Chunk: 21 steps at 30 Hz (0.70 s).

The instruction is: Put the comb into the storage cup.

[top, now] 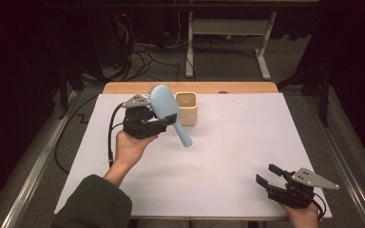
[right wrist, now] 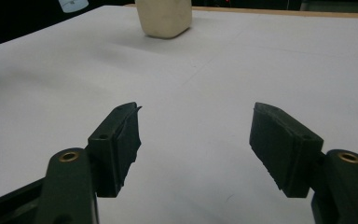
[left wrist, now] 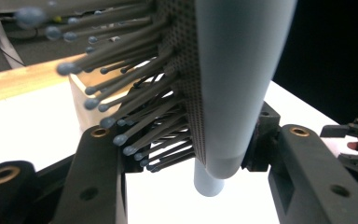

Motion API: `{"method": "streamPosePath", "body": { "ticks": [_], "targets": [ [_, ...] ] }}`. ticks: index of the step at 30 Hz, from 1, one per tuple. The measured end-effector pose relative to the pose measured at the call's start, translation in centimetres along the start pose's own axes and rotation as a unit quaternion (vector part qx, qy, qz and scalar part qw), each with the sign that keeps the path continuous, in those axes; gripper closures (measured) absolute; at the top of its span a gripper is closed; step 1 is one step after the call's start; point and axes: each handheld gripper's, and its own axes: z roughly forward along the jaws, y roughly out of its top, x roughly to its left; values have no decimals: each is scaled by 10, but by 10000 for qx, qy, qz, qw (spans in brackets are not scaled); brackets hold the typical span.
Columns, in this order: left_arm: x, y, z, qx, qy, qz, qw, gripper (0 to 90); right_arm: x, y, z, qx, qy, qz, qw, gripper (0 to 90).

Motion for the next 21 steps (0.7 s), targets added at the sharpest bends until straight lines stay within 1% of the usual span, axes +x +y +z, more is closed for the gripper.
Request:
{"method": "streamPosePath", "body": {
  "ticks": [3,6,8,12,13,18,21],
  "targets": [
    [-1,5,2,-12,62,51,10000,537,-1,-2,0,23,0,3,10000,344],
    [0,10,4,-32,78,66,9999,537,-2,-4,-2,-1,4,28,10000,345],
    [0,12,6,-20,101,71,9999,537,-2,-5,-3,-39,0,21,10000,345],
    [1,17,9,17,166,117,9998,537,-3,-6,-3,-15,40,45,10000,337],
    [1,19,10,23,182,137,9997,537,-3,-6,-3,-5,42,35,10000,336],
    [5,25,13,17,215,110,9997,537,-1,-6,-1,9,51,-113,9999,336],
    [7,29,16,52,285,150,9995,536,0,-6,0,-12,27,-133,9999,337]
  ]
}}
